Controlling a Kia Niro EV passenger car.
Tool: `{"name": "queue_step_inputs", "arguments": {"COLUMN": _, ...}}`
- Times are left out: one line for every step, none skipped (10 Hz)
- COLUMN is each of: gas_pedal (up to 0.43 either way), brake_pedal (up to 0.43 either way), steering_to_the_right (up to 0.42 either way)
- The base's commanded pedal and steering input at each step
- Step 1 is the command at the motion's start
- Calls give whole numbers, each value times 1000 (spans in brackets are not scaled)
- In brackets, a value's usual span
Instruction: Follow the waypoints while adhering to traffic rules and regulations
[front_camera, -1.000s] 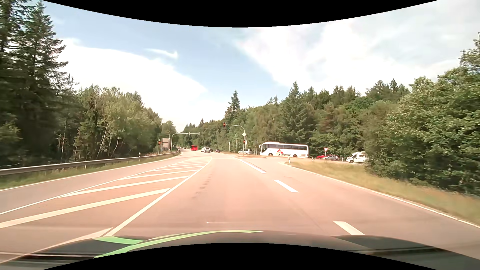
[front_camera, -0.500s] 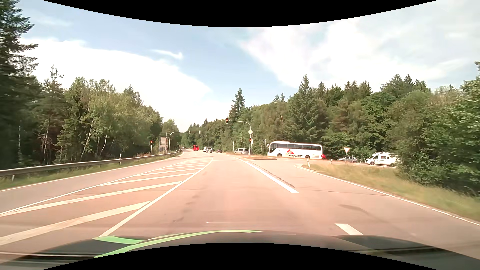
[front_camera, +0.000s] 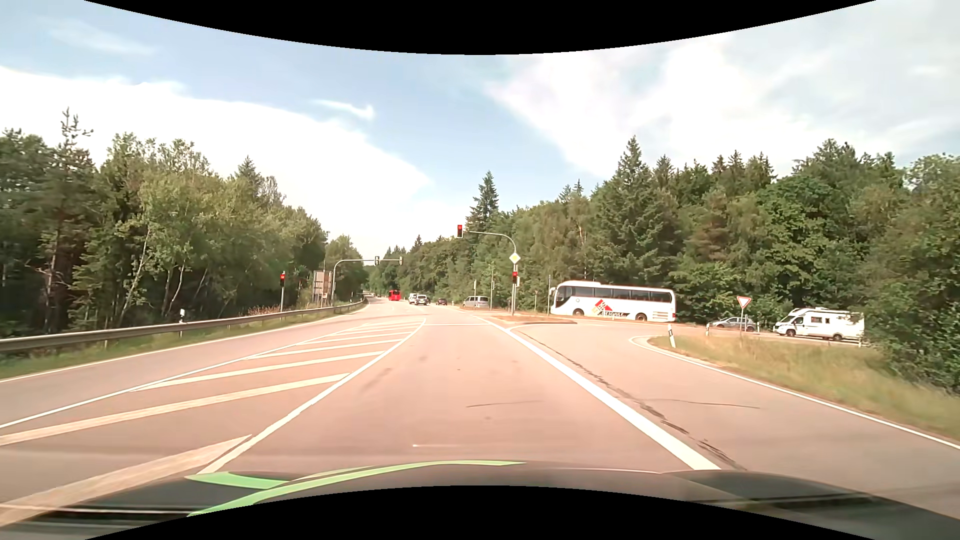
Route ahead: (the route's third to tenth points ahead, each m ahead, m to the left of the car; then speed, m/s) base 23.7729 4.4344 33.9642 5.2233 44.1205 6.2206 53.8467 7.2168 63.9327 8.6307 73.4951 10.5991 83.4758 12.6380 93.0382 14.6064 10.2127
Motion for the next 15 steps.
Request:
{"name": "queue_step_inputs", "arguments": {"gas_pedal": 0, "brake_pedal": 323, "steering_to_the_right": -14}}
{"name": "queue_step_inputs", "arguments": {"gas_pedal": 0, "brake_pedal": 323, "steering_to_the_right": -14}}
{"name": "queue_step_inputs", "arguments": {"gas_pedal": 0, "brake_pedal": 323, "steering_to_the_right": -14}}
{"name": "queue_step_inputs", "arguments": {"gas_pedal": 0, "brake_pedal": 323, "steering_to_the_right": -14}}
{"name": "queue_step_inputs", "arguments": {"gas_pedal": 0, "brake_pedal": 323, "steering_to_the_right": -14}}
{"name": "queue_step_inputs", "arguments": {"gas_pedal": 0, "brake_pedal": 323, "steering_to_the_right": -14}}
{"name": "queue_step_inputs", "arguments": {"gas_pedal": 0, "brake_pedal": 323, "steering_to_the_right": -14}}
{"name": "queue_step_inputs", "arguments": {"gas_pedal": 0, "brake_pedal": 323, "steering_to_the_right": -14}}
{"name": "queue_step_inputs", "arguments": {"gas_pedal": 0, "brake_pedal": 323, "steering_to_the_right": -14}}
{"name": "queue_step_inputs", "arguments": {"gas_pedal": 0, "brake_pedal": 323, "steering_to_the_right": -13}}
{"name": "queue_step_inputs", "arguments": {"gas_pedal": 0, "brake_pedal": 323, "steering_to_the_right": -12}}
{"name": "queue_step_inputs", "arguments": {"gas_pedal": 0, "brake_pedal": 323, "steering_to_the_right": -11}}
{"name": "queue_step_inputs", "arguments": {"gas_pedal": 0, "brake_pedal": 323, "steering_to_the_right": -11}}
{"name": "queue_step_inputs", "arguments": {"gas_pedal": 0, "brake_pedal": 323, "steering_to_the_right": -11}}
{"name": "queue_step_inputs", "arguments": {"gas_pedal": 0, "brake_pedal": 323, "steering_to_the_right": -8}}
